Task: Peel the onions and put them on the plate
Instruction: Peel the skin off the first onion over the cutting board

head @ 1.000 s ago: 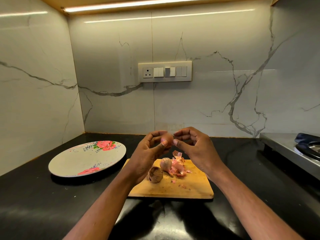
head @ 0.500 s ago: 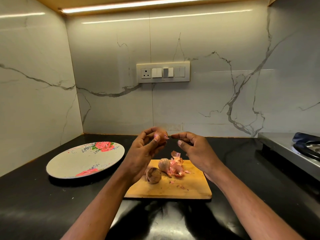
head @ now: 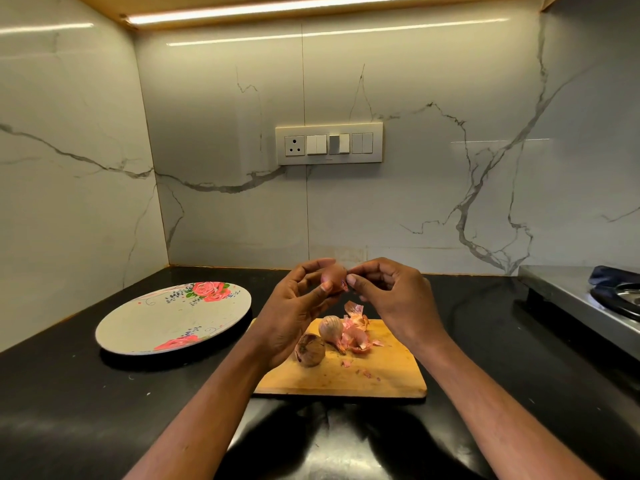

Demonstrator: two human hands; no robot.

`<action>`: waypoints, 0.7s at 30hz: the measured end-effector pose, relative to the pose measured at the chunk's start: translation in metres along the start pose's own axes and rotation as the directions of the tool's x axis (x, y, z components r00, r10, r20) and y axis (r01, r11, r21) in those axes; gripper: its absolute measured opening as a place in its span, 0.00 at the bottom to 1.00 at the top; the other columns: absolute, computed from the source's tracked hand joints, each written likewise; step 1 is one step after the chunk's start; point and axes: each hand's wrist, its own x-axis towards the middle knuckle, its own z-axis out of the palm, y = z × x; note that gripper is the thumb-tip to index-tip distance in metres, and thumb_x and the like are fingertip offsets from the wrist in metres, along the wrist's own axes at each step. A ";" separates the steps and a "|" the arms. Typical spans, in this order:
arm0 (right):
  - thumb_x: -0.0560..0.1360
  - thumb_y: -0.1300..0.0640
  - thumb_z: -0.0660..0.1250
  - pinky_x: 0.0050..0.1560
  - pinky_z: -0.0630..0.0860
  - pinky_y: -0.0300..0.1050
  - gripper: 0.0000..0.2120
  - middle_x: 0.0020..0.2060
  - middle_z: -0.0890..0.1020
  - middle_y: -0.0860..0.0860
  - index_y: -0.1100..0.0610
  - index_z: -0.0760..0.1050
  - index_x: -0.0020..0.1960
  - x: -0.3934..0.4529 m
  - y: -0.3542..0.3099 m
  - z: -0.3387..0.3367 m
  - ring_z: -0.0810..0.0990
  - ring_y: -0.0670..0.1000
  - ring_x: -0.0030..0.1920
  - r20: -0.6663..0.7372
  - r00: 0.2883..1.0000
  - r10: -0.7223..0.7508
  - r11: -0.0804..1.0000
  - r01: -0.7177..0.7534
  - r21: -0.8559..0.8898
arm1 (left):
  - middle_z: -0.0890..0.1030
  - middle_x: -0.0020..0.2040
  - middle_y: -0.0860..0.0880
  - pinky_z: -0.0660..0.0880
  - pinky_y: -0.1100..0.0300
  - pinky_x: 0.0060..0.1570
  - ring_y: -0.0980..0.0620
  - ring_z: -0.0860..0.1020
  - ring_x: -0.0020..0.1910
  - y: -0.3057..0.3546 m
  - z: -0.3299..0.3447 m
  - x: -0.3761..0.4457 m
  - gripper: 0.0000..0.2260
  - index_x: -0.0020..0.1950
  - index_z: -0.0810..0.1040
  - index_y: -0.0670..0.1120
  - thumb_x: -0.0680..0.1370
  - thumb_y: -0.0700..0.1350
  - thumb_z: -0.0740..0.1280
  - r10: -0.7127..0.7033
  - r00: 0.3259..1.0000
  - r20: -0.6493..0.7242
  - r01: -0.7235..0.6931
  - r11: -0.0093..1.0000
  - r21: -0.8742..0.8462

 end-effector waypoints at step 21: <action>0.74 0.57 0.75 0.45 0.85 0.44 0.06 0.41 0.87 0.48 0.56 0.86 0.50 -0.002 0.000 0.000 0.86 0.43 0.42 0.002 1.000 0.010 1.000 -0.010 0.026 | 0.79 0.64 0.47 0.79 0.55 0.60 0.49 0.81 0.62 -0.003 0.000 -0.001 0.23 0.67 0.76 0.46 0.72 0.43 0.71 0.032 0.999 0.004 -0.032 0.995 0.090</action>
